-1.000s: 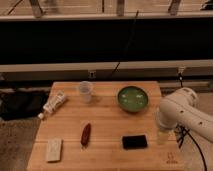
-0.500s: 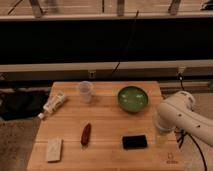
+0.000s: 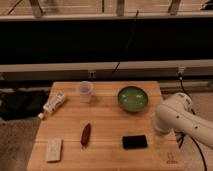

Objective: Push the eraser across the table

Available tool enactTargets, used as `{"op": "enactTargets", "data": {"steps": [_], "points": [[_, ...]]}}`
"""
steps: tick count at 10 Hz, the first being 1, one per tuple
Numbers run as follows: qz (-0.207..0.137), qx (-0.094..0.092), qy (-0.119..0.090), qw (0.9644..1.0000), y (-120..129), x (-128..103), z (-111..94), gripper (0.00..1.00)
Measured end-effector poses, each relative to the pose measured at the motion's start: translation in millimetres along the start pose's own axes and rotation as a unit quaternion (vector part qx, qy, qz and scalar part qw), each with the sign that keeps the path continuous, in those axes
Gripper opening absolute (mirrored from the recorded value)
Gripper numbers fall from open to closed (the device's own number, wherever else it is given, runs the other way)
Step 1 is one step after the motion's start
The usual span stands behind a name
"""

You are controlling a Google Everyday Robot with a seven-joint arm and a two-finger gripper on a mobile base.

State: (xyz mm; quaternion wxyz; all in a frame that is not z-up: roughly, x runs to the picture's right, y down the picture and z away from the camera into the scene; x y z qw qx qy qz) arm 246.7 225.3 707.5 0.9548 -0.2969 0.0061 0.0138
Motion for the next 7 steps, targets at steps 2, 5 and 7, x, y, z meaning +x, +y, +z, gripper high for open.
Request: {"op": "enactTargets", "data": {"steps": [2, 5, 7], "points": [[0.0, -0.002, -0.001, 1.0, 2.3, -1.7, 4.3, 0.78], [0.001, -0.008, -0.003, 1.0, 7.0, -3.0, 12.7, 0.48], [0.001, -0.013, -0.005, 0.9999, 9.4, -5.3, 21.2, 0.28]]}}
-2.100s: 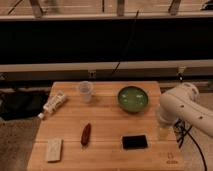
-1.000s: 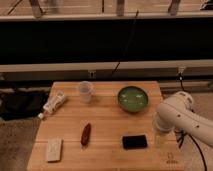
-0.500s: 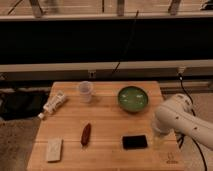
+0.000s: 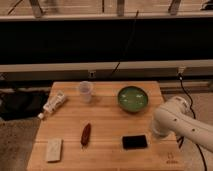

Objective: Push the eraser across the table

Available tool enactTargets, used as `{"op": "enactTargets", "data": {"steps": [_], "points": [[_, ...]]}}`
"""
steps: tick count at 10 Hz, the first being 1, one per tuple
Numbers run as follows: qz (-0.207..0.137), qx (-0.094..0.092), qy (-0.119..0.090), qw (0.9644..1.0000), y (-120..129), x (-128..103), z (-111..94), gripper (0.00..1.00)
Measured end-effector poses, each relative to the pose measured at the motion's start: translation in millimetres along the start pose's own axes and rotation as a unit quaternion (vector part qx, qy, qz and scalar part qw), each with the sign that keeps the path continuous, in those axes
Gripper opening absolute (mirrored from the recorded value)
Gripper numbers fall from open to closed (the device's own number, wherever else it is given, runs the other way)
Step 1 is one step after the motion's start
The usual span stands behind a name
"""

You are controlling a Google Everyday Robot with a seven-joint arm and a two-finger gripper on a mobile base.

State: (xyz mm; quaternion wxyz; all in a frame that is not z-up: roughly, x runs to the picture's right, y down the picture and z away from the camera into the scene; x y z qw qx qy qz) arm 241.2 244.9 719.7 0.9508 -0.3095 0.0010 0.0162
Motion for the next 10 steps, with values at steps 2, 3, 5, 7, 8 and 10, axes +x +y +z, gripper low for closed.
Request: {"op": "enactTargets", "data": {"steps": [2, 3, 5, 7, 8, 10], "points": [[0.0, -0.004, -0.001, 1.0, 1.7, -5.9, 7.8, 0.1], [-0.004, -0.008, 0.0, 1.0, 1.0, -9.6, 15.0, 0.02], [-0.014, -0.017, 0.002, 0.9998, 0.8, -16.3, 33.1, 0.01], [-0.021, -0.023, 0.003, 0.9995, -2.2, -26.2, 41.4, 0.01], [-0.024, -0.026, 0.004, 0.9994, -3.2, -28.7, 45.3, 0.01], [-0.035, -0.034, 0.008, 0.9988, -6.5, -40.1, 54.0, 0.01]]}}
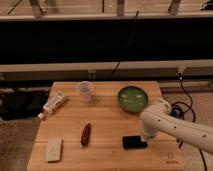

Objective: Push the eraser across the table

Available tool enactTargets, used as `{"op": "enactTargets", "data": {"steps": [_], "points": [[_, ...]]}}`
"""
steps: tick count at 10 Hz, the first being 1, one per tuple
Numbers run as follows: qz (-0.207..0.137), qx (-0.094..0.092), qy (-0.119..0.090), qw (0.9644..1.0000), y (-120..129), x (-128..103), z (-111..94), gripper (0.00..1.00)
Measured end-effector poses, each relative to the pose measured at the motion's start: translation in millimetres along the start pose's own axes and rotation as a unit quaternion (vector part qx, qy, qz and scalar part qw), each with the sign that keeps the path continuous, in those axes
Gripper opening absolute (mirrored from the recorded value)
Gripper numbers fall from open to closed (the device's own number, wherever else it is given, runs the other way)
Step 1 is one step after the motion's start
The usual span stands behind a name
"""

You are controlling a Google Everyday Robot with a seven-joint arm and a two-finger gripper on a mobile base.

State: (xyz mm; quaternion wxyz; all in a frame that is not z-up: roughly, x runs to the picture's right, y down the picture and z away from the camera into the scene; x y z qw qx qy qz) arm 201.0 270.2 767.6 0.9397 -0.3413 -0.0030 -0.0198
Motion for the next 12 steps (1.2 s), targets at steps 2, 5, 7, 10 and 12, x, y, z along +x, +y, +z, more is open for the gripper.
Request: {"op": "enactTargets", "data": {"steps": [2, 5, 7, 10, 12], "points": [[-0.011, -0.006, 0.005, 0.9999, -4.2, -12.0, 5.0, 0.01], [-0.017, -0.01, 0.007, 0.9998, -4.0, -17.9, 7.0, 0.01], [-0.017, -0.011, 0.006, 0.9998, -3.9, -18.3, 6.5, 0.01], [-0.027, -0.015, 0.01, 0.9995, -4.6, -27.8, 7.8, 0.01], [-0.026, -0.015, 0.009, 0.9995, -4.2, -27.9, 6.5, 0.01]]}}
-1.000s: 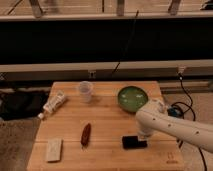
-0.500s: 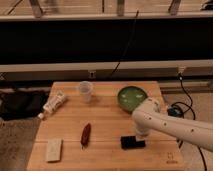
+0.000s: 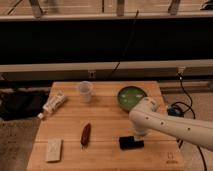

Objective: Push the eraser across the table

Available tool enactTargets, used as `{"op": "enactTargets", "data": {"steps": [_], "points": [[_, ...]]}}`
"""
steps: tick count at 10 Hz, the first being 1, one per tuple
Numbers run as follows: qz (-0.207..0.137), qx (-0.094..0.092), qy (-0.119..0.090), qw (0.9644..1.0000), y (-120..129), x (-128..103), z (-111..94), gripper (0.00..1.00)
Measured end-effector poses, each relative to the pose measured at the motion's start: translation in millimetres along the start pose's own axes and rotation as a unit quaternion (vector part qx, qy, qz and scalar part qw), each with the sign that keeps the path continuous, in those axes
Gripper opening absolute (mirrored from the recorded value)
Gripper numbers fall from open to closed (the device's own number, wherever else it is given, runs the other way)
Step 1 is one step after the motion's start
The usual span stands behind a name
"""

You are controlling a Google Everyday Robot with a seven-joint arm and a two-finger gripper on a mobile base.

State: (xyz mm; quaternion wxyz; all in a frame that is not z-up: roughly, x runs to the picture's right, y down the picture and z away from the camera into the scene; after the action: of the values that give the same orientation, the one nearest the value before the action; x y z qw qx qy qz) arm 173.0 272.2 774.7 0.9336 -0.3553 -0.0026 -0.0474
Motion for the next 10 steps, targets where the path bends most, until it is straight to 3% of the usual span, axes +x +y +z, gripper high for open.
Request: {"op": "enactTargets", "data": {"steps": [10], "points": [[-0.019, -0.011, 0.008, 0.9997, -0.1, -17.7, 0.3, 0.01]]}}
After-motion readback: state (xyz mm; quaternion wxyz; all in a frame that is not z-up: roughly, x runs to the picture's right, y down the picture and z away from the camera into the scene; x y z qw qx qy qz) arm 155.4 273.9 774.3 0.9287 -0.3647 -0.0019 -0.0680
